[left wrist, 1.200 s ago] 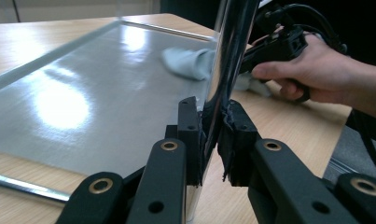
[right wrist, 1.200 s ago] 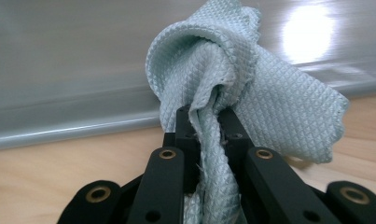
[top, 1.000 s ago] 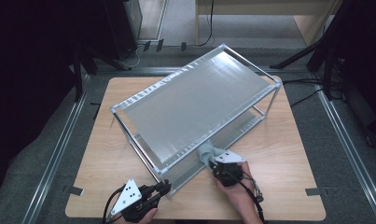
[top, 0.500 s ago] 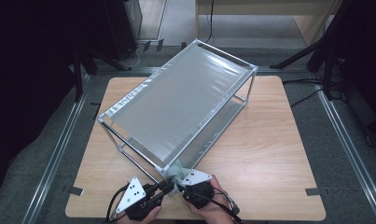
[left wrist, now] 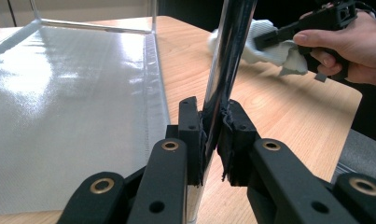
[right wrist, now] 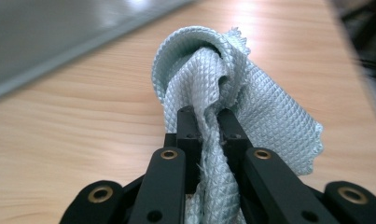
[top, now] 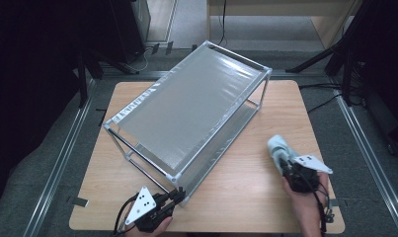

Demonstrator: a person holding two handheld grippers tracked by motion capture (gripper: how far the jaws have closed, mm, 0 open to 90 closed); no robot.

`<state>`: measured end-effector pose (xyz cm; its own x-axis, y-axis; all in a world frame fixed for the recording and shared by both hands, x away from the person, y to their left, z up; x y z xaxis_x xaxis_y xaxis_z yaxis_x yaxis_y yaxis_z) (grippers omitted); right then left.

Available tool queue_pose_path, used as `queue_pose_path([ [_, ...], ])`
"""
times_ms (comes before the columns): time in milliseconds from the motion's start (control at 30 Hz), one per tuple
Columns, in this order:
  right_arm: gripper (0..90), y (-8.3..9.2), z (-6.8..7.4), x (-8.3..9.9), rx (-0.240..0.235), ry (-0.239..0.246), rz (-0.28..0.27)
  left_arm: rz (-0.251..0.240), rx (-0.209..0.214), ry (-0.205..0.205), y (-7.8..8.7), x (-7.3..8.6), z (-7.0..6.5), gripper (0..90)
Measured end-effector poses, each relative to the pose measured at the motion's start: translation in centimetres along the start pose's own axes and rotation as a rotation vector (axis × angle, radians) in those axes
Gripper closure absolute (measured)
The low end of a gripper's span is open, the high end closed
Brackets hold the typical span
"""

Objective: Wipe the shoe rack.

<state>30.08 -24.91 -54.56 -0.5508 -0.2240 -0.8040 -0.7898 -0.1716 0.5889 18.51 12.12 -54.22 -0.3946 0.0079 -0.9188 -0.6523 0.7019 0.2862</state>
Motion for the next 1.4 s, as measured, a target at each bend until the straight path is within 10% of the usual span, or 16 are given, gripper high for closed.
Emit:
queue_pose_path([
  [133,80.7,-0.9,-2.6,1.3,0.051,-0.054,0.034,0.001,0.004,-0.002,-0.2,-0.1,0.0,80.3],
  [367,14.1,0.5,-2.1,0.6,0.072,-0.054,-0.026,0.005,0.017,-0.008,-1.2,-0.4,-0.1,80.3],
  [600,6.8,2.9,-0.7,1.2,0.012,-0.061,-0.044,0.016,0.054,-0.024,-2.9,-0.8,-0.9,80.5],
  [833,3.1,4.3,3.8,1.5,-0.076,0.027,-0.051,0.026,0.082,-0.045,-4.4,-1.2,-1.5,80.2],
  [1067,0.0,4.0,9.6,0.9,-0.179,0.088,-0.076,-0.019,0.098,-0.042,-2.3,-1.6,-1.0,64.5],
  [1400,0.0,3.8,17.9,0.0,-0.348,0.17,-0.125,-0.051,-0.039,0.005,1.5,-1.2,3.1,52.8],
])
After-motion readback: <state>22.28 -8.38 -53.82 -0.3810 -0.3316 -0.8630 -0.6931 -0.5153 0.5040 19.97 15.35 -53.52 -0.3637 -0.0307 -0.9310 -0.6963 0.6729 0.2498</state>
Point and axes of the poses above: each handheld gripper's, and its own axes: y roughly backward along the jaws, x roughly out of its underside, z roughly to its left, the point moved 6 cm from there along -y, roughly forward along the jaws, and after that the axes turned 7 degrees about y, right-handed, at the moved point
